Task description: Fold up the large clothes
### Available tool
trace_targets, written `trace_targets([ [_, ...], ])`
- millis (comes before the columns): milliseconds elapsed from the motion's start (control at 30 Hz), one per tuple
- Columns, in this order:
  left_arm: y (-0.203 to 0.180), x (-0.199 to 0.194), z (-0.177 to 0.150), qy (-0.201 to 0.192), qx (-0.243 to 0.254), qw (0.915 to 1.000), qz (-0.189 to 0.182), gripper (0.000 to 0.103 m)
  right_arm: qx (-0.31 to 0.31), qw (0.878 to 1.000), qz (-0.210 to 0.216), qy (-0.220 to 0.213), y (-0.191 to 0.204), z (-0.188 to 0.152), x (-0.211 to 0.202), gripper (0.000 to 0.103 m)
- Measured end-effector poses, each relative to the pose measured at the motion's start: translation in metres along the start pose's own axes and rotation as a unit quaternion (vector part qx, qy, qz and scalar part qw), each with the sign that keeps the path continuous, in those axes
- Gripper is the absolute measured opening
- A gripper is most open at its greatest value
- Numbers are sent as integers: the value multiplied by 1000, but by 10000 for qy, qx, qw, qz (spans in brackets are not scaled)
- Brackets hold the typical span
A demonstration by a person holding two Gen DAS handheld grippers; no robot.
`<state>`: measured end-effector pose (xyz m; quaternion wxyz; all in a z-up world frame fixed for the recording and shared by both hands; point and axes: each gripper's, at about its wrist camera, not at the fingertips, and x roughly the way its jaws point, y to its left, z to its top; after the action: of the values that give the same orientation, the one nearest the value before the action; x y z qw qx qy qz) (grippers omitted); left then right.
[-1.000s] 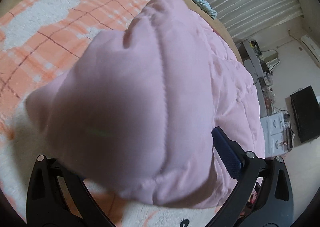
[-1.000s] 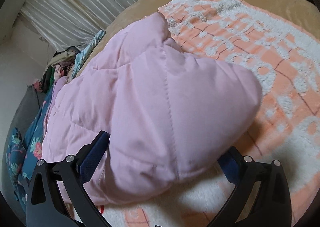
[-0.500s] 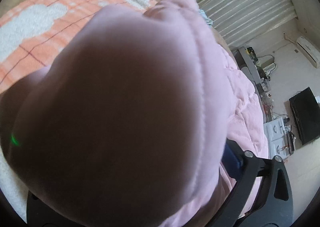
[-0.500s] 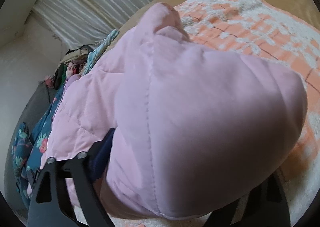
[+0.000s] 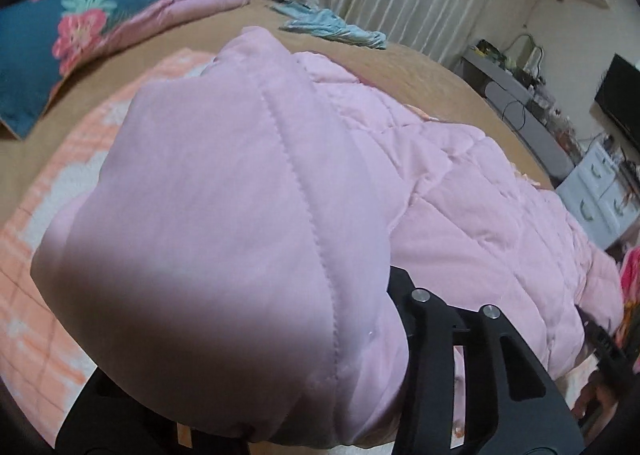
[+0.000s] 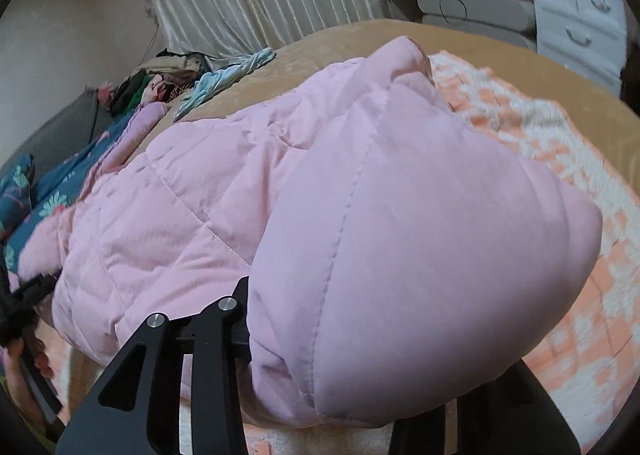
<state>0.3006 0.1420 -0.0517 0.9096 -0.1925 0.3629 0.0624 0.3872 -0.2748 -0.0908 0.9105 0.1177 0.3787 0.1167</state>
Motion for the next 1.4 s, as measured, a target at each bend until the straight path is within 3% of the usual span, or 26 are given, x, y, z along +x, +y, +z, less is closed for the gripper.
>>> trace_targets([
  [367,-6,-13,13,-142,317,9994,71,31,-724,9967,-280,-239,24,6,-20,30],
  [733,-10,-56,10,-243,552,9982,42,30,-1496,9862,-282,-643,55,8,-80,28],
  [1400,16,-103,-12,-206,631,9978,88,30,-1585,9857,-180,-536,59,-25,-132,28],
])
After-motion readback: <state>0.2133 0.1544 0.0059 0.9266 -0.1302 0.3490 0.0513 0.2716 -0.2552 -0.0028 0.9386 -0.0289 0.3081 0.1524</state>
